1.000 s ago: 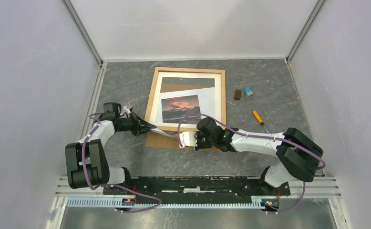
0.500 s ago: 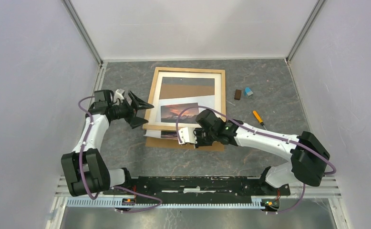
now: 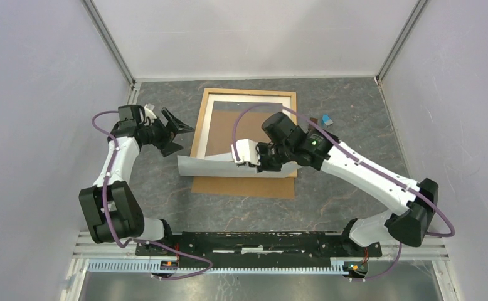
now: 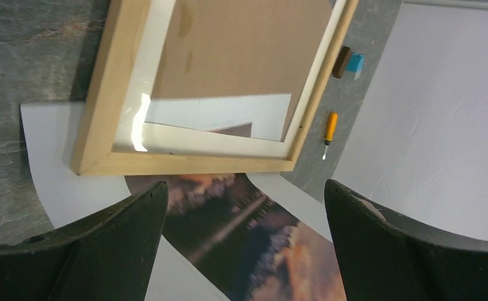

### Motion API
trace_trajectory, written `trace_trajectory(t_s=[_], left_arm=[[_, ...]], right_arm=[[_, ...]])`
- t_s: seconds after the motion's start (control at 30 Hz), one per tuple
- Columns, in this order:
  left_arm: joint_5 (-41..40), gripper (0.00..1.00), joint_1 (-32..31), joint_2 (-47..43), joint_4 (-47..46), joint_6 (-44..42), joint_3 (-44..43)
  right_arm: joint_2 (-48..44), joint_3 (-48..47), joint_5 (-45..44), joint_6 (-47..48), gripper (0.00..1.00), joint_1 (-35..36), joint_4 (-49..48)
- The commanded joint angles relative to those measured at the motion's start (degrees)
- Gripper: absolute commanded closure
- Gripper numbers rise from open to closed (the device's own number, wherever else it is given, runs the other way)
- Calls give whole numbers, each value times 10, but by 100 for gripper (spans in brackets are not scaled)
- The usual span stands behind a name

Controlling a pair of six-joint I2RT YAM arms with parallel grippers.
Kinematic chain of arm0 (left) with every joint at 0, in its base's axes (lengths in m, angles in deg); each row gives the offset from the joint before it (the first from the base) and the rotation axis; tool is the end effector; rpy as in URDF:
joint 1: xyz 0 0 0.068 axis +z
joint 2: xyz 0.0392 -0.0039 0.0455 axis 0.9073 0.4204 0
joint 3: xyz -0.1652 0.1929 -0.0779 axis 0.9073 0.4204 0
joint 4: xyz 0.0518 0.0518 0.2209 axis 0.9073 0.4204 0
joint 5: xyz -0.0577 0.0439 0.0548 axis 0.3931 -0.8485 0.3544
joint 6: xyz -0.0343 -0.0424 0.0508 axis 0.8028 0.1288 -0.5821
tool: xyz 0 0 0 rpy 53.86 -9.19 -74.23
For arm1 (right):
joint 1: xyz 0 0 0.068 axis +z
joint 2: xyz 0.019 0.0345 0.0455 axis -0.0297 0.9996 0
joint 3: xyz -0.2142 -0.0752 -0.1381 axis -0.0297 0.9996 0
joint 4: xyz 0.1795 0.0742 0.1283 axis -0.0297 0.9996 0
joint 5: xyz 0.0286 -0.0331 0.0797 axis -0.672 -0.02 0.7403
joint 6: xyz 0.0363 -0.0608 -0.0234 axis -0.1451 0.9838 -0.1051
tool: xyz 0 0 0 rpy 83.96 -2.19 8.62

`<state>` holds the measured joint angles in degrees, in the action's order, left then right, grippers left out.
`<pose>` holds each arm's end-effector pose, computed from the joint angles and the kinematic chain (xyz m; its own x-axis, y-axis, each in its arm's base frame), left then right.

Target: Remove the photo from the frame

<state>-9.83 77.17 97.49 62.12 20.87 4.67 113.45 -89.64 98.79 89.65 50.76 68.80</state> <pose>0.2705 0.0152 0.2471 -0.7749 -0.6074 -0.1751 -0.2672 0.5658 -0.7800 0.1570 0.2357 0.3080 0.1910 -0.7421 -0.6425 -0.9732 -0.0579 -0.2223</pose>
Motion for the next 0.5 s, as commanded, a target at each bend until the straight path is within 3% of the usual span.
trace_trajectory(t_s=[0.0, 0.47], left_arm=[[-44, 0, 1, 5, 11, -44, -12], [-87, 0, 2, -24, 9, -29, 15]], right_arm=[[-31, -90, -1, 1, 100, -3, 49], [-49, -245, -158, -12, 100, -3, 59]])
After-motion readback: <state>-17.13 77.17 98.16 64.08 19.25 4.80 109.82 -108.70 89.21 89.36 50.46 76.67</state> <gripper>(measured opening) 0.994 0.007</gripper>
